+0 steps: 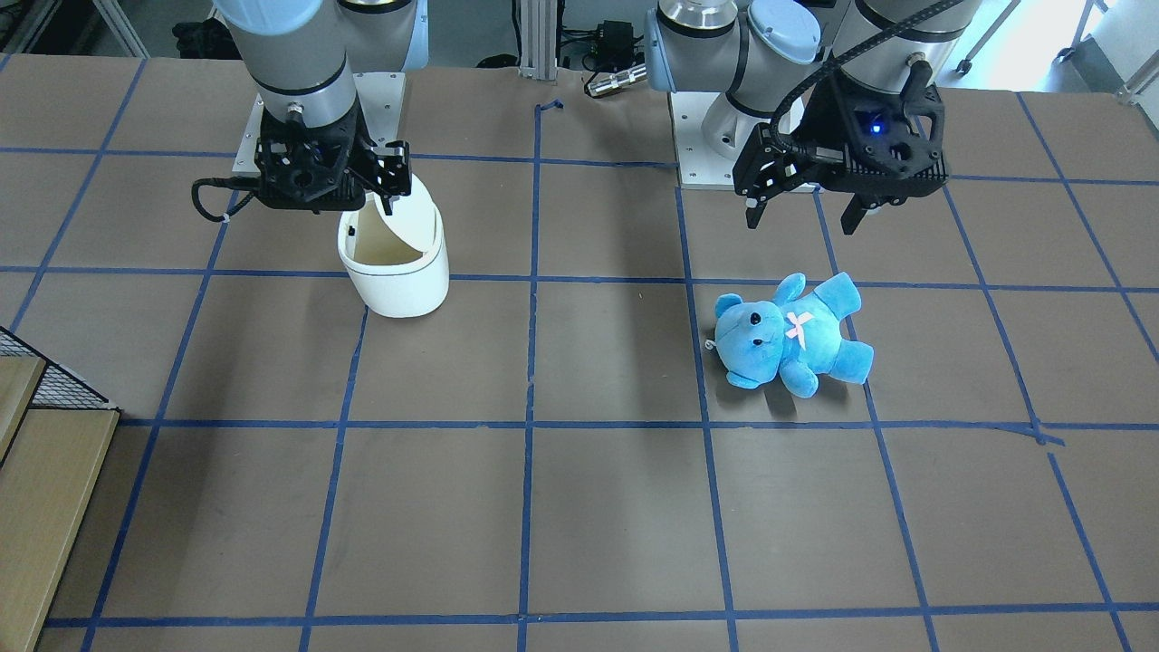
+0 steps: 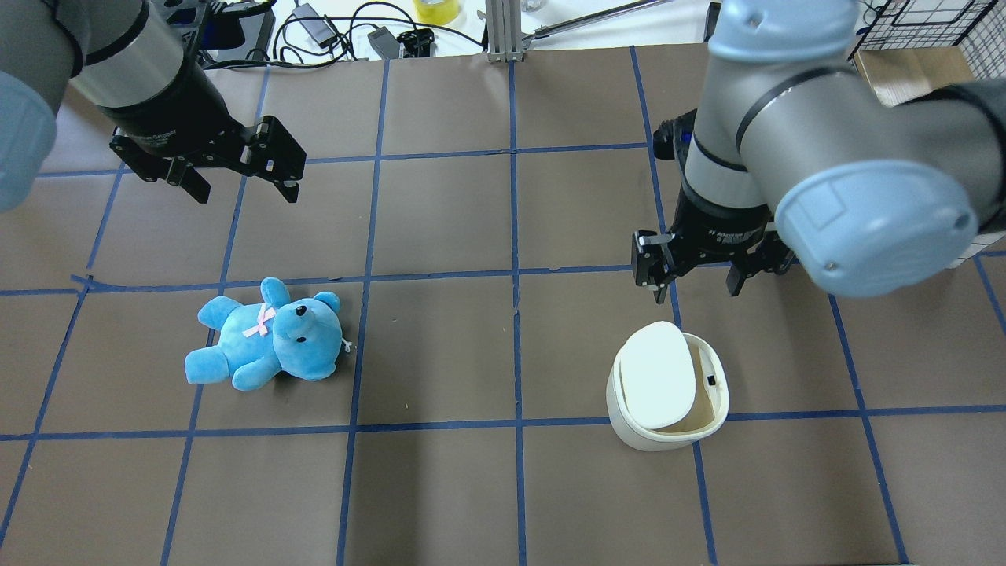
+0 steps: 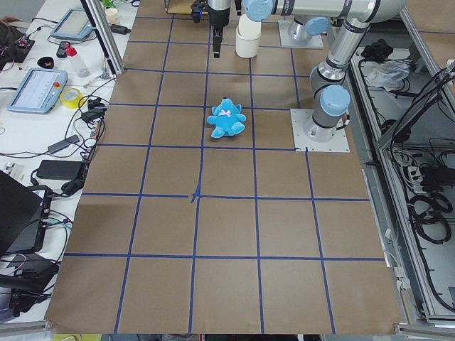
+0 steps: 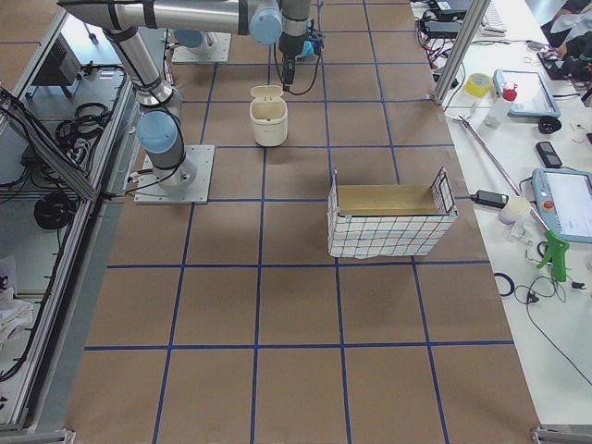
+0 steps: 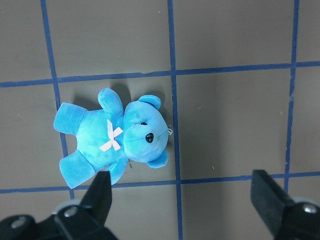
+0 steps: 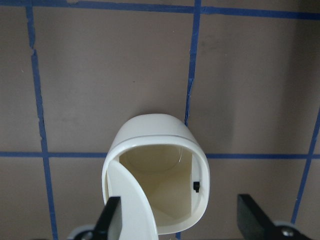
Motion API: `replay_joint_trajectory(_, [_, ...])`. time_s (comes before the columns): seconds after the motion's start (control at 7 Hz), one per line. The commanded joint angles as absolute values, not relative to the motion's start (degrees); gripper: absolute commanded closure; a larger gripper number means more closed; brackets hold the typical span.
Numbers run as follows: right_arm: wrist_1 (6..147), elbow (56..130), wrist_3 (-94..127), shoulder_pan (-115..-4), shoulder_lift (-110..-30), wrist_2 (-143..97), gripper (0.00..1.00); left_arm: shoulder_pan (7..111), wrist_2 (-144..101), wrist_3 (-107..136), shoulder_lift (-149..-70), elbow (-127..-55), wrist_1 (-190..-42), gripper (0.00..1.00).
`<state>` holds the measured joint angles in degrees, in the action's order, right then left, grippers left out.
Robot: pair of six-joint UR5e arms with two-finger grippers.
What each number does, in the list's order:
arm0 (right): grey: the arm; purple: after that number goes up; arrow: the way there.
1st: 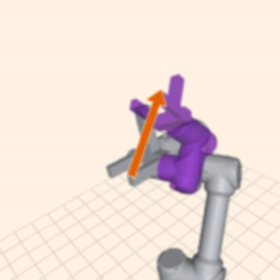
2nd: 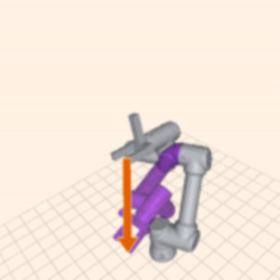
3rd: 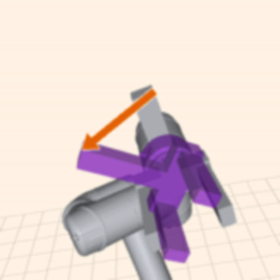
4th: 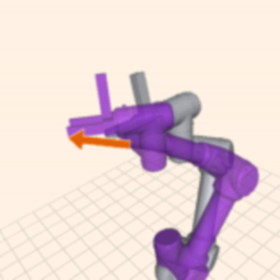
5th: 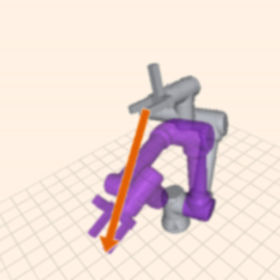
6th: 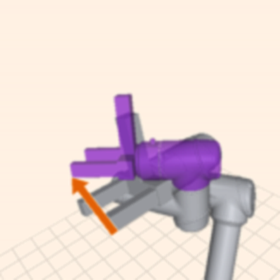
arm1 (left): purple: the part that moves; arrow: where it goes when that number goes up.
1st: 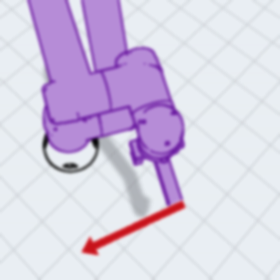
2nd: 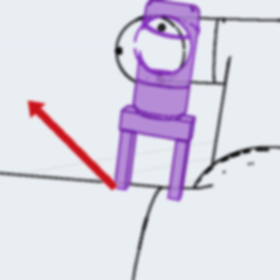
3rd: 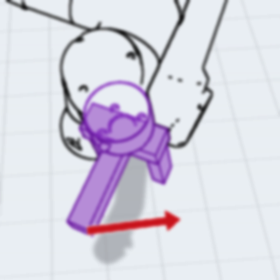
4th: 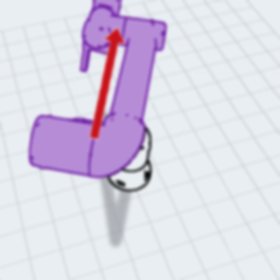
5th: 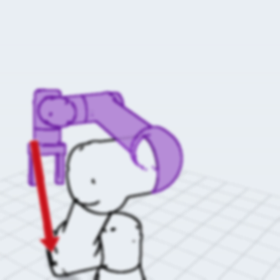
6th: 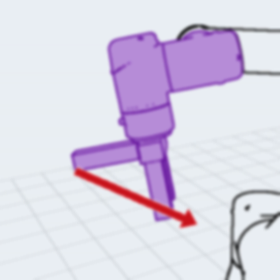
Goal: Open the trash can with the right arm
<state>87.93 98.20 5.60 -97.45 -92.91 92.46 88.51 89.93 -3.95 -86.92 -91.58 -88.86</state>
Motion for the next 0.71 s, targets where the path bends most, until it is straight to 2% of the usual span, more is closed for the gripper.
replay_joint_trajectory(0.0, [85.95,86.35,5.28,-95.37,-89.48,92.29,0.0,88.51,89.91,-3.96,-86.92,-91.58,-88.86,0.0])
replay_joint_trajectory(0.29, [85.87,81.84,5.27,-92.12,-89.47,92.02,0.0,88.51,90.0,-3.96,-86.92,-91.58,-88.86,0.0])
replay_joint_trajectory(0.57, [86.75,81.91,5.01,-92.2,-89.47,92.02,0.0,88.51,89.91,-3.96,-86.92,-91.58,-88.86,0.0])
